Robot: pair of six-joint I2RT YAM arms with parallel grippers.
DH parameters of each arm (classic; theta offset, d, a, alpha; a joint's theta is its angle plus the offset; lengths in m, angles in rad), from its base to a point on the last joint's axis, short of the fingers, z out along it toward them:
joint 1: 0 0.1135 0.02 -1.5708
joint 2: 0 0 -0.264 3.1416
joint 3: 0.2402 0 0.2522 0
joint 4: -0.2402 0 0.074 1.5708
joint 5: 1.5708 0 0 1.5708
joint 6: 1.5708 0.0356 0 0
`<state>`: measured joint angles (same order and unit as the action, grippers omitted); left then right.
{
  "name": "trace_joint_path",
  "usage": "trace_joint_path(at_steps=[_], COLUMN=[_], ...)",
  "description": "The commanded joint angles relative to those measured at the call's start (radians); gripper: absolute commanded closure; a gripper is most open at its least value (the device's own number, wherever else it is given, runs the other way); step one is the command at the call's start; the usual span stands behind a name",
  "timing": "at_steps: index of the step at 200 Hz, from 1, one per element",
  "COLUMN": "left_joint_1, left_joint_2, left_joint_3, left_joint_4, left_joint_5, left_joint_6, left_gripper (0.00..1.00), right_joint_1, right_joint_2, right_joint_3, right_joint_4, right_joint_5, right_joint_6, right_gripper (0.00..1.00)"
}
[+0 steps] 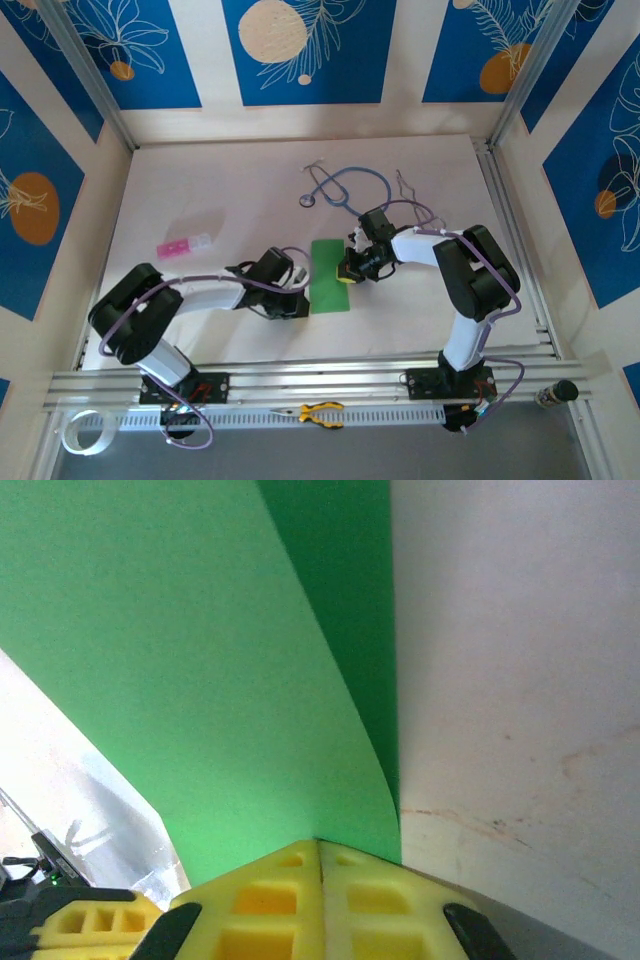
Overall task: Fold a paper plane with a square sheet of paper (pick it up from the middle)
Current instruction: First fold the square sheet of paper in half at the center of the table.
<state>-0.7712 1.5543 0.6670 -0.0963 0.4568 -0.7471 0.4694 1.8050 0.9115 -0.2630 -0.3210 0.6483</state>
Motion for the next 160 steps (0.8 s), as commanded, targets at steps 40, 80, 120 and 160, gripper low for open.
trace_joint_path(at_steps=[40,80,120,160], left_joint_1=[0.020,0.053,0.091,0.098], left_joint_2=[0.033,0.106,0.149,0.210], left_joint_3=[0.142,0.234,0.253,0.289], left_joint_4=[0.010,0.034,0.104,0.135], left_joint_5=[0.003,0.024,0.039,0.060], left_joint_6=[0.009,-0.009,-0.043,-0.041], left_gripper=[0.89,0.89,0.89,0.89], right_joint_1=[0.011,0.011,0.012,0.013], right_joint_2=[0.082,0.082,0.083,0.079], right_joint_3=[-0.046,-0.035,-0.033,-0.038], right_joint_4=[-0.094,-0.103,-0.111,-0.119], right_joint_5=[0.156,0.152,0.146,0.154], right_joint_6=[0.001,-0.022,-0.036,-0.040], right_gripper=[1.00,1.00,1.00,1.00])
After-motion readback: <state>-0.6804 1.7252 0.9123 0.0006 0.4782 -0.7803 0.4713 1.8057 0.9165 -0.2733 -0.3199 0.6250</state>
